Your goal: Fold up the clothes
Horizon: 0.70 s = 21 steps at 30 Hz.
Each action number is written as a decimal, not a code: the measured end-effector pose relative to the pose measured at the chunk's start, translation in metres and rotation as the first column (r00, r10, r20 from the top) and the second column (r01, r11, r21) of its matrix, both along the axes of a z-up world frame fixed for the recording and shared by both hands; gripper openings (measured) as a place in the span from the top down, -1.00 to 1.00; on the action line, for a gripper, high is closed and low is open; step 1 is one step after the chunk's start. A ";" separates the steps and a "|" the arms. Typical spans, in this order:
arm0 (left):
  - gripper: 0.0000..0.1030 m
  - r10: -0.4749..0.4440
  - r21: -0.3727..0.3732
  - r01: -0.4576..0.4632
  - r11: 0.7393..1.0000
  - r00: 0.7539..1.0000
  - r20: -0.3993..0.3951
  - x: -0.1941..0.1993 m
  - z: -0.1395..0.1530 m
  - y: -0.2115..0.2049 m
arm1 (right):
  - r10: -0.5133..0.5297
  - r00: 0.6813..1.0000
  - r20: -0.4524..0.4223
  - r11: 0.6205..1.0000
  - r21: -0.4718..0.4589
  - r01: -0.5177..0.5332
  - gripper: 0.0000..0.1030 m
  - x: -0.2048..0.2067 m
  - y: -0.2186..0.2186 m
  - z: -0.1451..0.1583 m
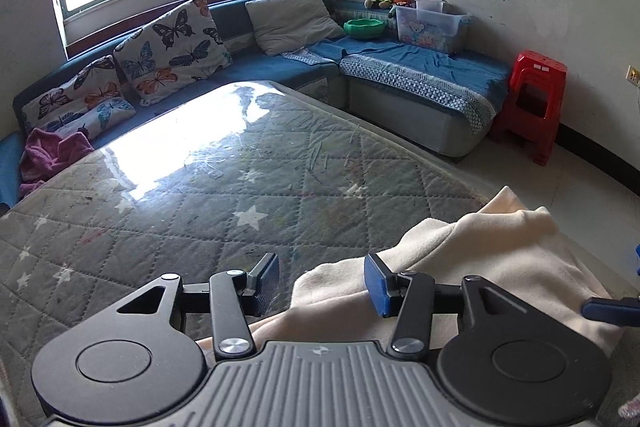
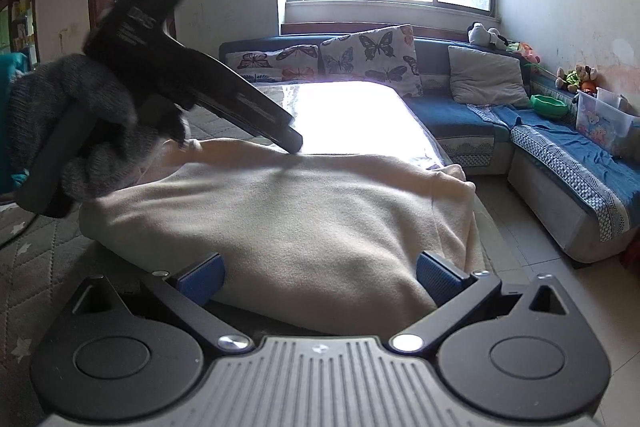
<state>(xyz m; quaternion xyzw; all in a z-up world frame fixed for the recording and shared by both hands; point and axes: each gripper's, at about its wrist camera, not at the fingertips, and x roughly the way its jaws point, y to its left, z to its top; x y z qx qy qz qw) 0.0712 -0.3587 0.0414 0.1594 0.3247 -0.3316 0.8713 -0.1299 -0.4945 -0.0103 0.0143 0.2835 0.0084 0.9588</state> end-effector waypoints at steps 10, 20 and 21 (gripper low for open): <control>0.02 0.030 0.019 -0.030 0.999 0.999 -0.010 -0.004 -0.002 0.024 | 0.018 1.000 -0.025 1.000 -0.024 -0.019 -1.00 0.005 0.001 0.000; 0.02 0.055 -0.006 -0.056 0.998 0.998 -0.011 -0.010 0.002 0.053 | 0.035 0.998 -0.052 0.998 0.044 -0.033 -1.00 0.036 -0.024 0.036; 0.01 0.059 -0.006 -0.059 0.998 0.998 -0.013 -0.011 0.002 0.055 | 0.037 0.997 -0.063 0.997 0.066 -0.033 -1.00 0.044 -0.029 0.039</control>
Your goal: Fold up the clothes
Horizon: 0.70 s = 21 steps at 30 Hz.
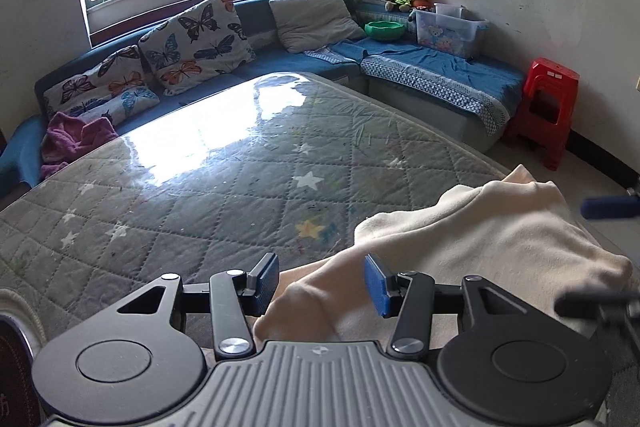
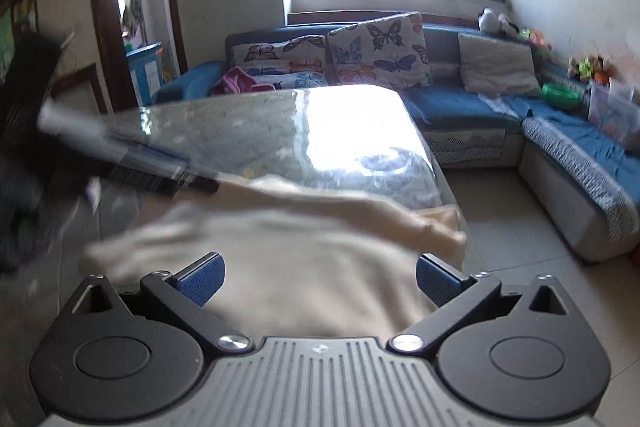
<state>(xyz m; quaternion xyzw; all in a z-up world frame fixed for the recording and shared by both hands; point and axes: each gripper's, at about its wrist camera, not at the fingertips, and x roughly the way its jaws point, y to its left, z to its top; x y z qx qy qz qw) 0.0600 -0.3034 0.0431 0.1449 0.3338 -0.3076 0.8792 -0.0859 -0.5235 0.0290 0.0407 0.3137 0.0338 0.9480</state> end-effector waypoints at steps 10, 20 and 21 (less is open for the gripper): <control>0.01 0.044 -0.019 -0.045 0.999 0.999 -0.026 -0.001 0.000 0.025 | -0.031 0.997 -0.075 0.999 -0.016 0.029 -0.54 0.074 -0.007 -0.008; 0.01 0.099 -0.015 -0.100 0.995 0.994 -0.039 -0.005 -0.006 0.044 | -0.038 0.995 -0.091 0.997 -0.077 0.031 -0.28 0.092 -0.002 -0.015; 0.01 0.097 -0.026 -0.098 0.995 0.995 -0.036 -0.008 -0.003 0.046 | -0.035 0.996 -0.083 0.997 -0.074 0.029 -0.31 0.089 -0.001 -0.011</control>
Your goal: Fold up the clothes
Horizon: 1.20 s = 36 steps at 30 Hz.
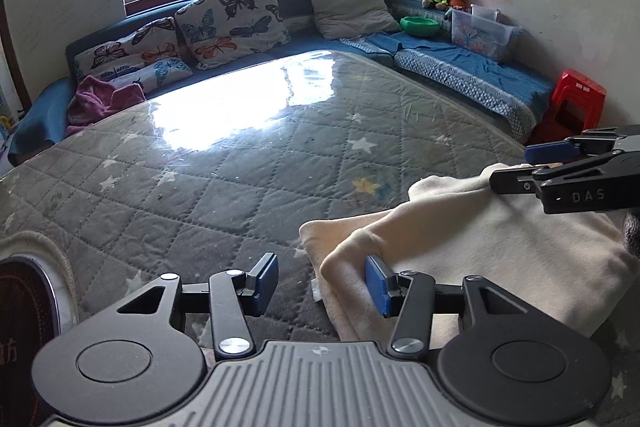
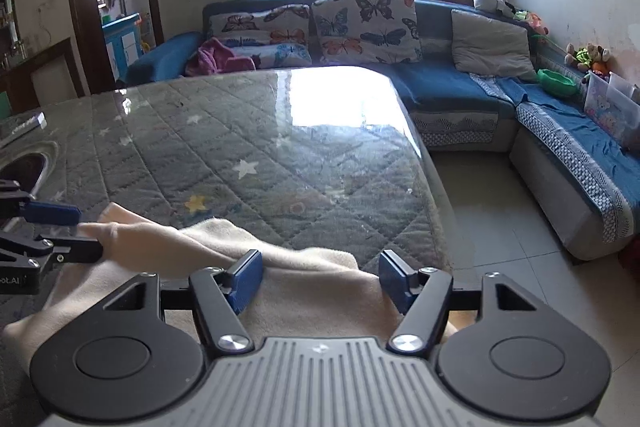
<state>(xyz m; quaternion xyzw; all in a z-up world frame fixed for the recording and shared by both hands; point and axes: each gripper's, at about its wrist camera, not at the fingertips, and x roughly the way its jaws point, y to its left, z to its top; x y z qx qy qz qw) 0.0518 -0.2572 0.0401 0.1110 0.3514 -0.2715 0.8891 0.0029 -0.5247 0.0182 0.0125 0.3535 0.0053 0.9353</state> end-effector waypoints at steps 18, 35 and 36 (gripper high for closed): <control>-0.13 -0.016 -0.052 0.014 0.999 0.999 -0.034 -0.065 0.001 0.019 | 0.042 0.999 0.030 0.998 -0.049 -0.041 -0.81 -0.116 0.039 0.005; -0.76 0.026 -0.078 -0.028 0.997 0.999 -0.020 -0.108 0.012 0.029 | -0.115 0.993 0.033 0.993 0.022 0.114 -1.00 -0.162 0.051 0.007; -0.80 0.028 -0.078 -0.029 0.997 0.999 -0.018 -0.110 0.012 0.030 | -0.121 0.992 0.034 0.993 0.012 0.121 -1.00 -0.164 0.053 0.007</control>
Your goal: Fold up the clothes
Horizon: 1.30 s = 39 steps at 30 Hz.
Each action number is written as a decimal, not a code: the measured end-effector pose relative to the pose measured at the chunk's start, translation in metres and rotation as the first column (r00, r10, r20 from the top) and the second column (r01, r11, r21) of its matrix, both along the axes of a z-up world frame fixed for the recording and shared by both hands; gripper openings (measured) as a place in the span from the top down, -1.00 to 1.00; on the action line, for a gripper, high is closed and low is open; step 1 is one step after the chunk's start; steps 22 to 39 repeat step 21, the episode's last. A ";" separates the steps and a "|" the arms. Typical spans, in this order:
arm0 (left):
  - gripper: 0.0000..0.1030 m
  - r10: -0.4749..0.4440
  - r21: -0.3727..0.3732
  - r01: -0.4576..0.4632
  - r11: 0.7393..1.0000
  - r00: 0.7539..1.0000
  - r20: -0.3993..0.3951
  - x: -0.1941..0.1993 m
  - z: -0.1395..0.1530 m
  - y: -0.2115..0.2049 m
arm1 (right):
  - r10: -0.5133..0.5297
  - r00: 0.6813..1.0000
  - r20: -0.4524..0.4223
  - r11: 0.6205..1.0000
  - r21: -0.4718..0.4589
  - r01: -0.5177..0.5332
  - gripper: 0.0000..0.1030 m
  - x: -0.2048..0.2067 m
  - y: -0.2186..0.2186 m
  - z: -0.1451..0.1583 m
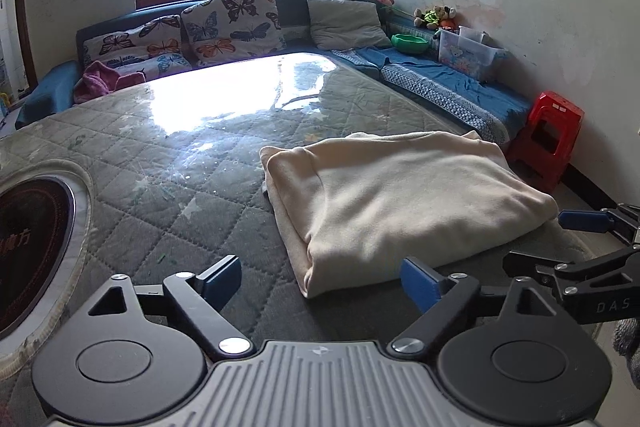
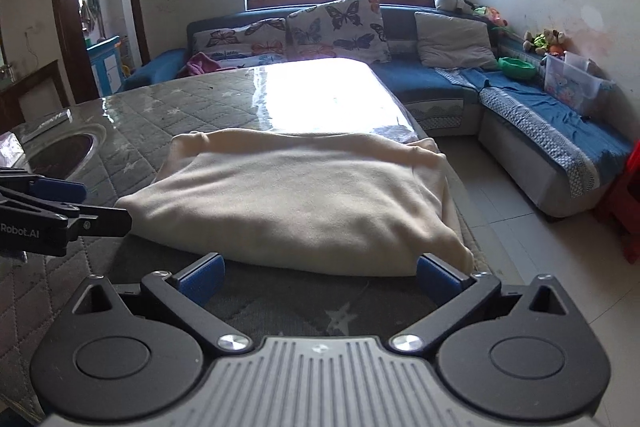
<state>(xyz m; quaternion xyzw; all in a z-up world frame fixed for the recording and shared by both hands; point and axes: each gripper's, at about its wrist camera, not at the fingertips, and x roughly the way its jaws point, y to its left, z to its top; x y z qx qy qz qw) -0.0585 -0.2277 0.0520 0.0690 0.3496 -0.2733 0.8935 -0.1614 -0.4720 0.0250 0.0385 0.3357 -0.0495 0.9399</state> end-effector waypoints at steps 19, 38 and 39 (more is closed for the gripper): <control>-0.88 -0.007 -0.001 0.007 1.000 1.000 0.001 -0.040 -0.006 0.005 | -0.024 1.000 0.001 0.999 -0.042 0.024 -1.00 -0.032 0.020 -0.003; -0.88 -0.010 0.000 0.010 1.000 1.000 0.001 -0.043 -0.006 0.004 | -0.025 1.000 0.002 0.999 -0.040 0.025 -1.00 -0.034 0.021 -0.003; -0.88 -0.010 0.000 0.010 1.000 1.000 0.001 -0.043 -0.006 0.004 | -0.025 1.000 0.002 0.999 -0.040 0.025 -1.00 -0.034 0.021 -0.003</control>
